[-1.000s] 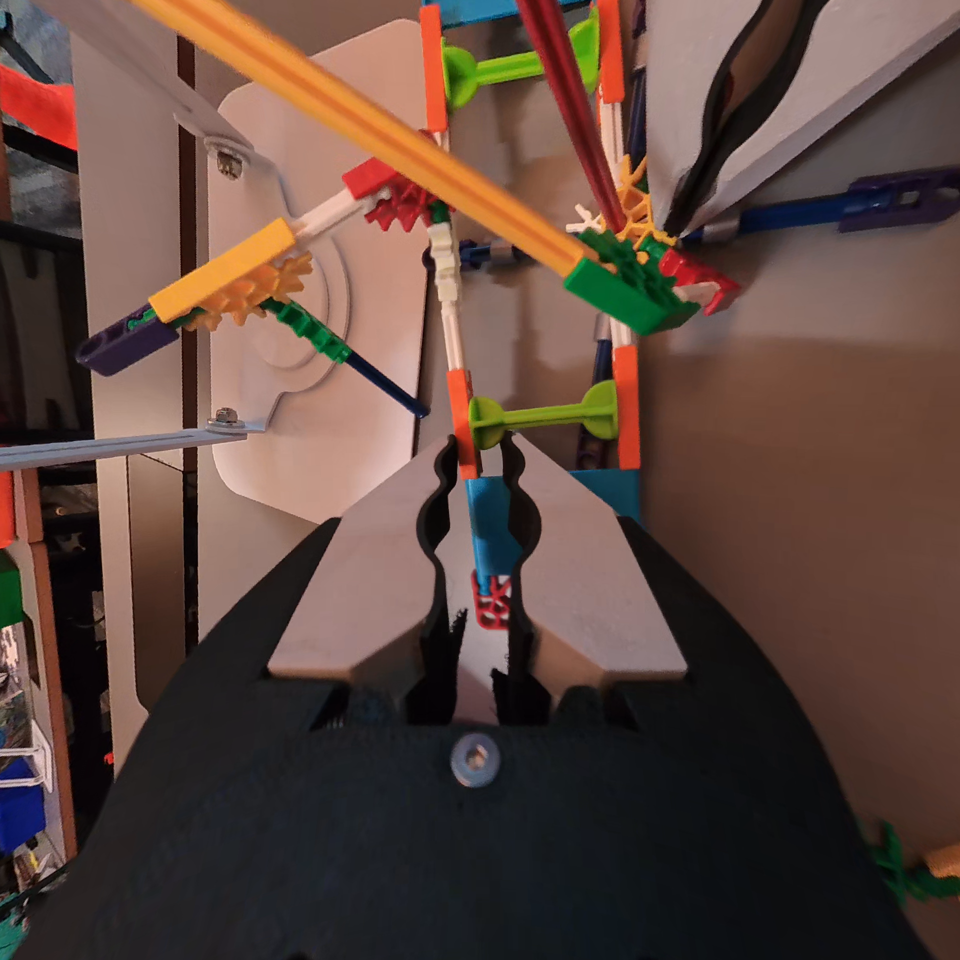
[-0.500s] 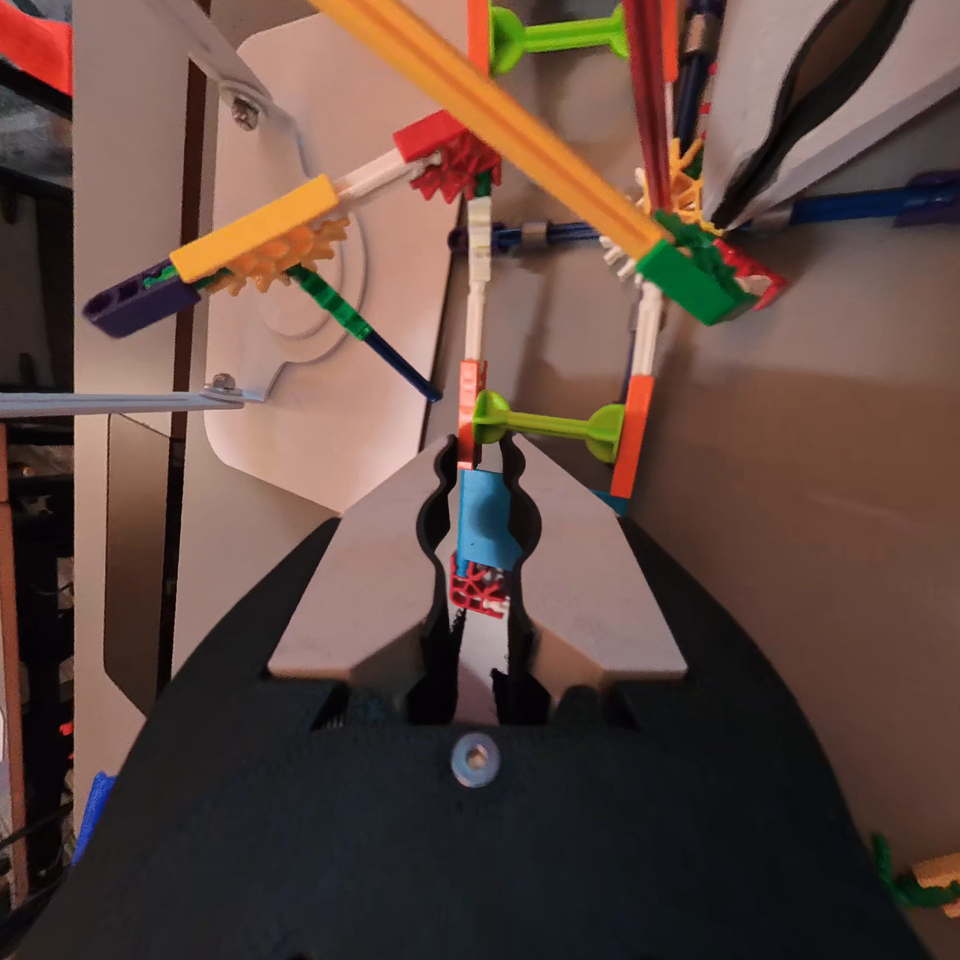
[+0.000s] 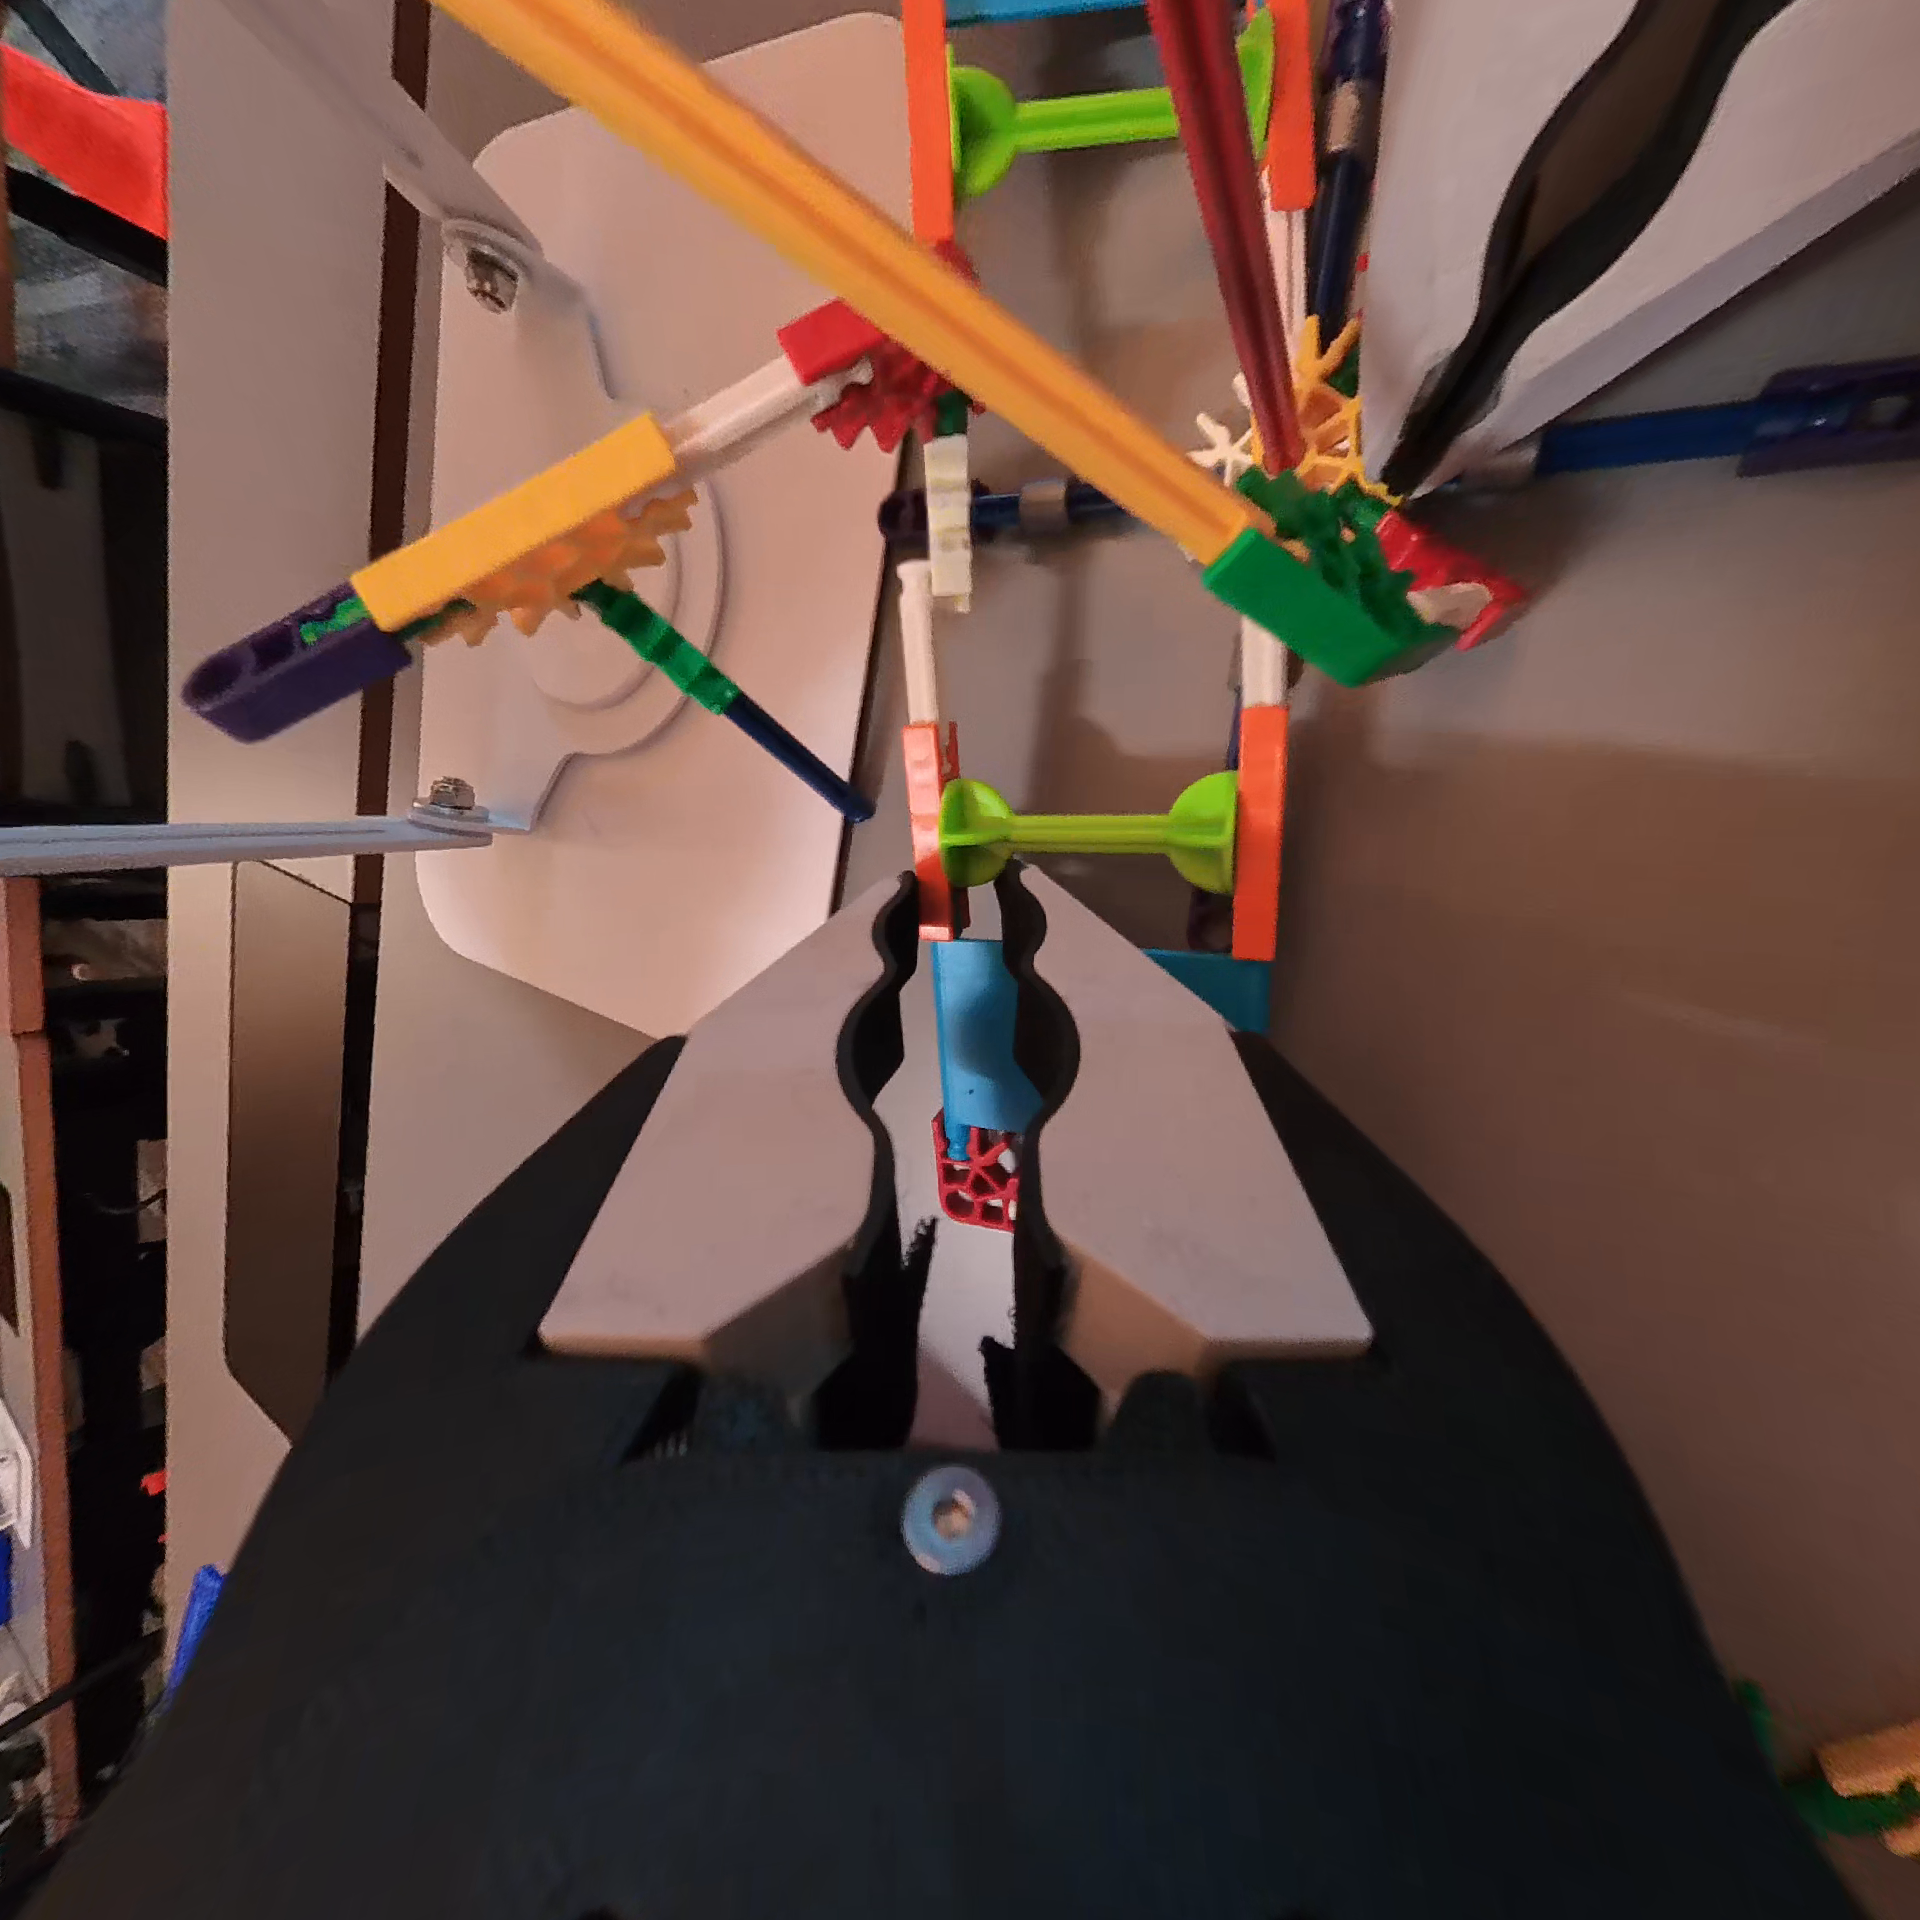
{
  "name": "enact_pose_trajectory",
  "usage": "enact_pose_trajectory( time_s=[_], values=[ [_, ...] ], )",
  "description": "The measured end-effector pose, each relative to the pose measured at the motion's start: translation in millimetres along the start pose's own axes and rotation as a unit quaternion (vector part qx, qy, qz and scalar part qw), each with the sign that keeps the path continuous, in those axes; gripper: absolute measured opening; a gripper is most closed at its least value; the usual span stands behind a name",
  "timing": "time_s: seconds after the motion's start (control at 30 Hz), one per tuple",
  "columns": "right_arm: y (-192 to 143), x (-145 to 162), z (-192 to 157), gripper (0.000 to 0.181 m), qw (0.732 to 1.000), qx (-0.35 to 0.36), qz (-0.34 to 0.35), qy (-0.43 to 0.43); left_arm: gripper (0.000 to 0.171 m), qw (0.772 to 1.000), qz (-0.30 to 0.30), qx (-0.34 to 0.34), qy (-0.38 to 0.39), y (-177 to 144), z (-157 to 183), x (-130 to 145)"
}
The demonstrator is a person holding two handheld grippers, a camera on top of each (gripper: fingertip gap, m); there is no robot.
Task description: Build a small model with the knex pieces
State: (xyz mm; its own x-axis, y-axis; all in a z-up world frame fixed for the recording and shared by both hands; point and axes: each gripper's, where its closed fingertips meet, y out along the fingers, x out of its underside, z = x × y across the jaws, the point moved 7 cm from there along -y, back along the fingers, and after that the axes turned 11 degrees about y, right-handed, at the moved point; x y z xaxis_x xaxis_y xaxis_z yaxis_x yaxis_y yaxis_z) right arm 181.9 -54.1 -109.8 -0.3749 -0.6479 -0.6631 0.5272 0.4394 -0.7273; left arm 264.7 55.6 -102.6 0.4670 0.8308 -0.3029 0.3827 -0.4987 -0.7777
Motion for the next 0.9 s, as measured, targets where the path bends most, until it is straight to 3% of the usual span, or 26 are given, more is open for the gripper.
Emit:
enact_pose_trajectory(
  time_s=[0.47, 0.63, 0.9],
  values=[
    [-3.8, -1.1, 0.0, 0.000, 1.000, -0.002, 0.005, 0.003, 0.013, 0.999, -0.004, -0.025, 0.037, 1.7, 0.6, -5.1],
    [-10.5, -12.4, -0.6, 0.000, 0.999, 0.020, 0.039, -0.010, 0.013, 0.998, -0.014, -0.031, 0.046, 4.6, 1.0, -5.2],
    [-9.1, -6.8, -0.3, 0.000, 0.999, 0.037, 0.013, -0.021, 0.013, 0.998, -0.008, -0.033, 0.048, 5.0, 4.4, -10.0]
  ],
)
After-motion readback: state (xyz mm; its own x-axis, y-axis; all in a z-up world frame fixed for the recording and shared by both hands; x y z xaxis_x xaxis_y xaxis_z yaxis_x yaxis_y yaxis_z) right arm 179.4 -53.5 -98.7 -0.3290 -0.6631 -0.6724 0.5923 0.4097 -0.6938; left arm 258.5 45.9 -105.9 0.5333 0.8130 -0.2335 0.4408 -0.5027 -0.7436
